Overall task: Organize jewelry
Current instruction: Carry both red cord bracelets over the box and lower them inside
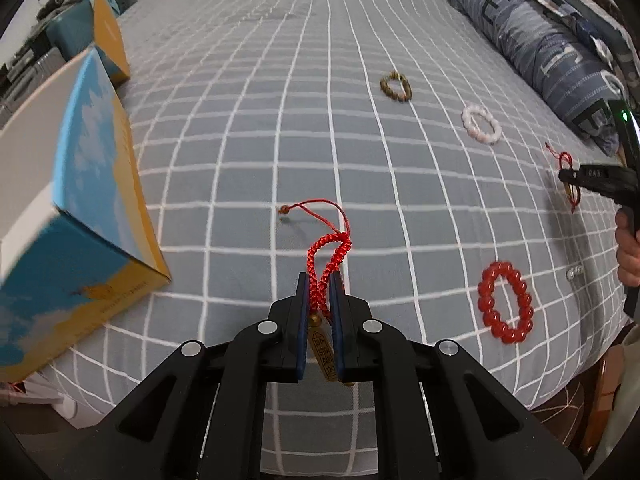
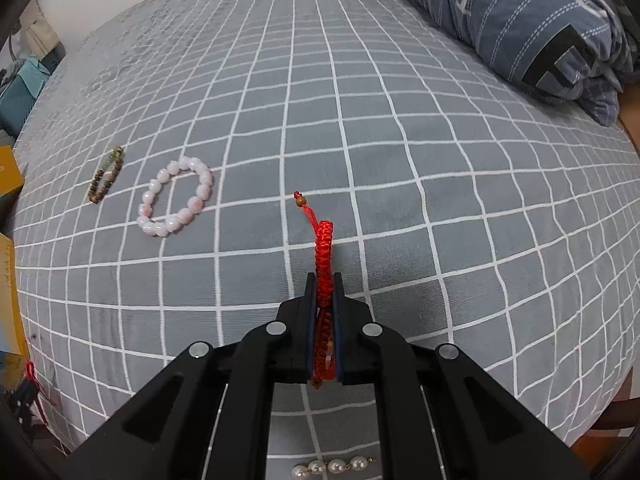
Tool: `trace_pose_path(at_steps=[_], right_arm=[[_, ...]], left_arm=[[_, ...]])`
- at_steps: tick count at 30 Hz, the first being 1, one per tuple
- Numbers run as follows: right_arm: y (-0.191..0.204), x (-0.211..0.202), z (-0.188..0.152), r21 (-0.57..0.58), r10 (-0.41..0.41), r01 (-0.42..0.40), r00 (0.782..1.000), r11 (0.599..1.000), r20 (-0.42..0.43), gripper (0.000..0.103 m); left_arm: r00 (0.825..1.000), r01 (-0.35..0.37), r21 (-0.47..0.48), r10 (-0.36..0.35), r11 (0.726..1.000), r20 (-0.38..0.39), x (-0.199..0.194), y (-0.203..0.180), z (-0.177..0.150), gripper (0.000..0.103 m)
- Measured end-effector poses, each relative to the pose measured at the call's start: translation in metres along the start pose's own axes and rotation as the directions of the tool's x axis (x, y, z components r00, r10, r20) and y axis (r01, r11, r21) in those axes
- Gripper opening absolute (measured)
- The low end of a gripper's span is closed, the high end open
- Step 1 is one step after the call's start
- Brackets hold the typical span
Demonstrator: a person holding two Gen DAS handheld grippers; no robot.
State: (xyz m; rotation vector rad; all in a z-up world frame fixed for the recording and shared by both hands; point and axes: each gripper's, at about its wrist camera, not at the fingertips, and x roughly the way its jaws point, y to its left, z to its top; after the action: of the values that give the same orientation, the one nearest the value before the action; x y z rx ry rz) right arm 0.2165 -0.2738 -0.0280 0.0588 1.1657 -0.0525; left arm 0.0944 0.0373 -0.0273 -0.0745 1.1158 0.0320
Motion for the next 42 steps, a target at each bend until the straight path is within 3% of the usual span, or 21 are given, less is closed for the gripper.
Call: trace_pose_path(at_steps=[11, 23, 34, 42], right_arm=[[0.053, -0.06, 0.004, -0.085, 0.015, -0.005, 0.993, 0.996, 0.12, 0.006], [0.191, -0.146, 0.002, -0.304, 0.134, -0.039, 0.945, 0.952, 0.299, 0.006], [0.335, -0.18, -0.026, -0.479, 0.287, -0.119, 0.911, 0.87, 0.295, 0.006], [0.427, -0.174, -0.058, -0.584, 0.336, -0.14, 0.91, 0.799, 0.242, 0.006]], left_arm=[[0.991, -0.043, -0.04, 0.048, 0.998, 0.125, -0.054, 0.021, 0.052, 0.01], [0.964, -0.107, -0.127, 0.134, 0.986, 0.23, -0.12, 0.087, 0.074, 0.01], [0.95, -0.157, -0.264, 0.219, 0.952, 0.222, -0.148, 0.183, 0.062, 0.011], [0.942, -0.198, -0.334, 0.273, 0.922, 0.194, -0.156, 0.238, 0.044, 0.011]])
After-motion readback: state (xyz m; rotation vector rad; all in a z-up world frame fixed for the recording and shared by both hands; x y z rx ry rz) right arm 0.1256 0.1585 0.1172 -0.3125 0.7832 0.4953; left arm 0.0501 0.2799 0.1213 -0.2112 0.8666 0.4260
